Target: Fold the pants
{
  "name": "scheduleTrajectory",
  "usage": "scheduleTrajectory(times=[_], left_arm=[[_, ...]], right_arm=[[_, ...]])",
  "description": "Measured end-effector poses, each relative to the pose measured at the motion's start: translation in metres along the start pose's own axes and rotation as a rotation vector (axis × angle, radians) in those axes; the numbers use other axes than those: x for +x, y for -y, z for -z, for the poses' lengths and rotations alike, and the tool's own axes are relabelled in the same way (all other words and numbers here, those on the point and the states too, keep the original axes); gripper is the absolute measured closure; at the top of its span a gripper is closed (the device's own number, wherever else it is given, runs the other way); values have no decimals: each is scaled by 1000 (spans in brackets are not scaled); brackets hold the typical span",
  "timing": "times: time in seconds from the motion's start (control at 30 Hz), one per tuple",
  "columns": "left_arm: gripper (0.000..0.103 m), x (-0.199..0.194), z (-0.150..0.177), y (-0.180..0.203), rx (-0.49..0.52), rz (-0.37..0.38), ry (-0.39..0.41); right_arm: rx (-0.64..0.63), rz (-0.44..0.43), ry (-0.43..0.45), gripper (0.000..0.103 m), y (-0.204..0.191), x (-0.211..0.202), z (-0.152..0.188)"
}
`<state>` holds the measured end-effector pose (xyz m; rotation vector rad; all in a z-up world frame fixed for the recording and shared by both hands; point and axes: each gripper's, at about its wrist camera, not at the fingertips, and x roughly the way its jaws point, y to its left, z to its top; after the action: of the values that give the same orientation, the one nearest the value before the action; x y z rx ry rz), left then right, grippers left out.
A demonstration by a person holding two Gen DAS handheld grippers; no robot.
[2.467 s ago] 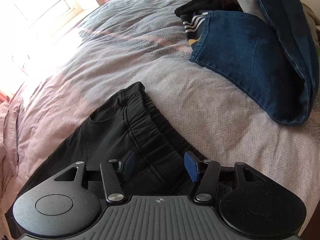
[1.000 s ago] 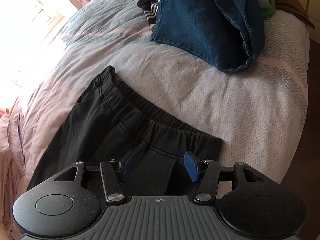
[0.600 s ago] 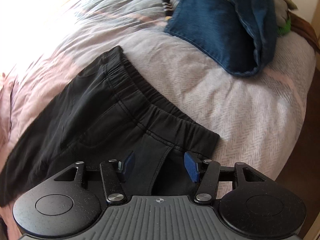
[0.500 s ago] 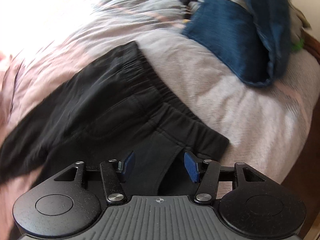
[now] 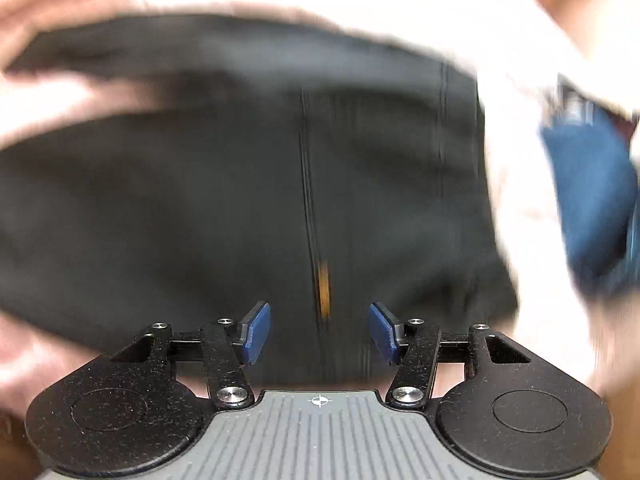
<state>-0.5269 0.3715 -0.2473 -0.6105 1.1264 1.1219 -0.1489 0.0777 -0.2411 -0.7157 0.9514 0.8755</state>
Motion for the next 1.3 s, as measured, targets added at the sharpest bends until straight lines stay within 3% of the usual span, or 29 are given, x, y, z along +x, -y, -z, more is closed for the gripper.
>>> scheduleTrajectory(times=[0.13,0.23,0.3,0.43,0.53,0.63,0.73,1.0,1.1,1.3], left_arm=[[61,3,5,69,87,80,67],[57,14,27,100,75,47,11],[57,6,47,104,31,15,14],[55,-22,76,97,-69,10,-64],[53,-61,98,104,-77,11,-55],[44,-105,115,120,-59,32,-23],[38,-154,128,134,-57,73,33],[21,-267,156,160,-66,93,204],[21,-300,161,166,-55,114,225],[16,-344,164,170,-11,141,279]], right_arm=[[-77,-77,45,51,-5,14,-14],[-84,-113,-53,51,0,40,-5],[-96,-129,-111,51,6,47,18],[-130,-139,-85,50,32,21,52],[-143,-114,-217,50,52,9,55],[-17,-184,-157,50,86,-26,53],[28,-231,-79,50,104,-72,52],[-18,-340,91,50,110,-185,46],[-16,-394,135,49,113,-221,49],[-31,-415,193,48,112,-268,56]])
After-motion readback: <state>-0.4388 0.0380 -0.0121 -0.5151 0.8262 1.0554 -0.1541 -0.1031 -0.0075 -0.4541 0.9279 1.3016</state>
